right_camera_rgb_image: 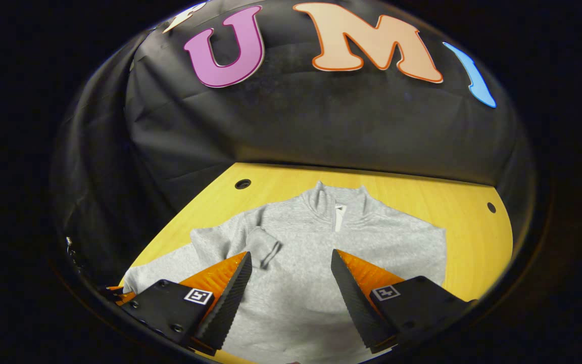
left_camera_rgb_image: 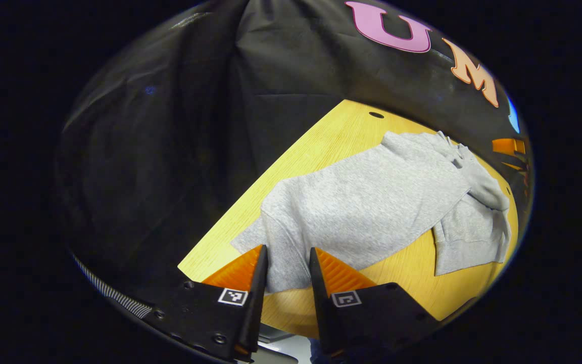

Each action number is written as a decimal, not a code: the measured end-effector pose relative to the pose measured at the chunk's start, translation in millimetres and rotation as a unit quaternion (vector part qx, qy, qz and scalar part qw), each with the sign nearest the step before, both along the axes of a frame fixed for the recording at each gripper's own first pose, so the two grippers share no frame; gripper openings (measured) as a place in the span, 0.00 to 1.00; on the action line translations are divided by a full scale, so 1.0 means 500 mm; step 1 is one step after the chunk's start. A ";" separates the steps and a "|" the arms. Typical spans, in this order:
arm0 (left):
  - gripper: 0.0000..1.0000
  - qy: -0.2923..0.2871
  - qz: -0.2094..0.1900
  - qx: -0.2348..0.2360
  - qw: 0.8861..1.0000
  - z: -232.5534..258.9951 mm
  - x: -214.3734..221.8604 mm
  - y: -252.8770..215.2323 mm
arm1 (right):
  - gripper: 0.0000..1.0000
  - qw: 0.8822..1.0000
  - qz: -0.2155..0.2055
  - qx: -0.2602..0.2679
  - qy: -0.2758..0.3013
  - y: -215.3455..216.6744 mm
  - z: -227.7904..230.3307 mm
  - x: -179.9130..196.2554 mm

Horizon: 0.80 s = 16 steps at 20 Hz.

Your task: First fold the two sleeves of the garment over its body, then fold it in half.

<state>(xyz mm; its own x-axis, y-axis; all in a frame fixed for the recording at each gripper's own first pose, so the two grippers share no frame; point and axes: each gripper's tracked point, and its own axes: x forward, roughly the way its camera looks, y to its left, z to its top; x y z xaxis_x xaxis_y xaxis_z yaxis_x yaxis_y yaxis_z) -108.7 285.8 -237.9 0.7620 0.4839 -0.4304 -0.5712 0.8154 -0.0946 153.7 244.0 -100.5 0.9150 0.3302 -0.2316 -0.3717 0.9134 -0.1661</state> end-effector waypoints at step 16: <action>0.00 -0.034 -0.052 -0.013 0.998 0.128 0.116 -0.115 | 0.96 0.994 -0.104 0.015 -0.006 -0.299 0.001 -0.050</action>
